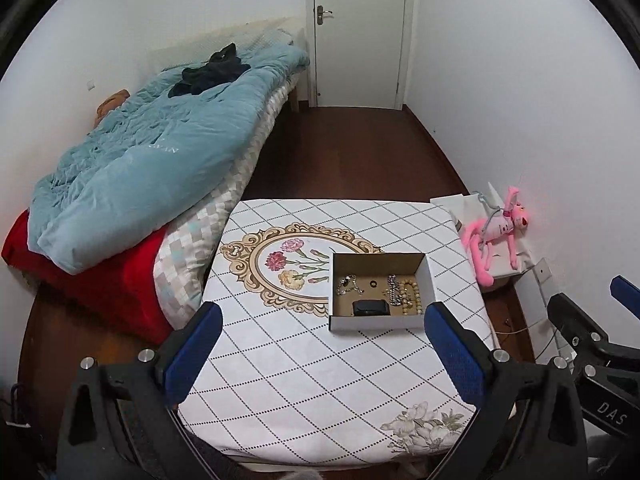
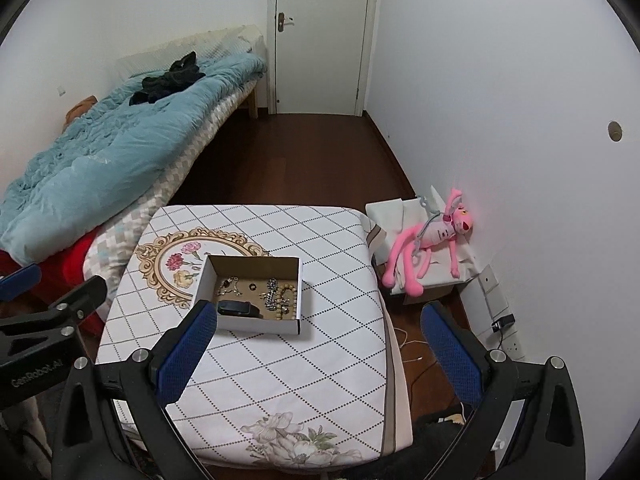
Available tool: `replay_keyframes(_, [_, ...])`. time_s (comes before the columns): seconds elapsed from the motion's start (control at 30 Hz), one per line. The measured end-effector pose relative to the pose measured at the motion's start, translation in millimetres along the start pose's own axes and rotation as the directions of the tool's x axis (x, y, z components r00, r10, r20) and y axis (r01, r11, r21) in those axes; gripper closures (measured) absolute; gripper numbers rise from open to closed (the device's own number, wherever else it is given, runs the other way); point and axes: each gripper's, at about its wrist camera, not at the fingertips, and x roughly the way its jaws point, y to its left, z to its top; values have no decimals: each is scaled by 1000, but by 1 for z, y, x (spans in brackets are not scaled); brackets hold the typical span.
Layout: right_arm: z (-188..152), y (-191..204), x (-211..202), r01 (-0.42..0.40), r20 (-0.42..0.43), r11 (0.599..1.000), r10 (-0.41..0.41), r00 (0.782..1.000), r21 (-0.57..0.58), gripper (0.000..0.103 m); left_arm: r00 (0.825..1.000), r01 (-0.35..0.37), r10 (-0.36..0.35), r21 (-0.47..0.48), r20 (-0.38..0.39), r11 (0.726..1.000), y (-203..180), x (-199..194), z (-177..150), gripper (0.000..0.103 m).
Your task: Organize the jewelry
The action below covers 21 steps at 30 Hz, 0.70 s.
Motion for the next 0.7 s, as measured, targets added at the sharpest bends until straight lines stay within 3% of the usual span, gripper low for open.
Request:
replay_keyframes(0.3, [4, -5, -6, 6, -21, 1000, -6, 1000, 1, 0, 998, 4, -3, 8, -69, 1000, -7, 8, 7, 0])
replay_keyframes(0.7, [24, -8, 34, 6, -86, 1000, -6, 996, 1, 0, 993, -13, 14, 10, -121, 1000, -15, 35, 17, 0])
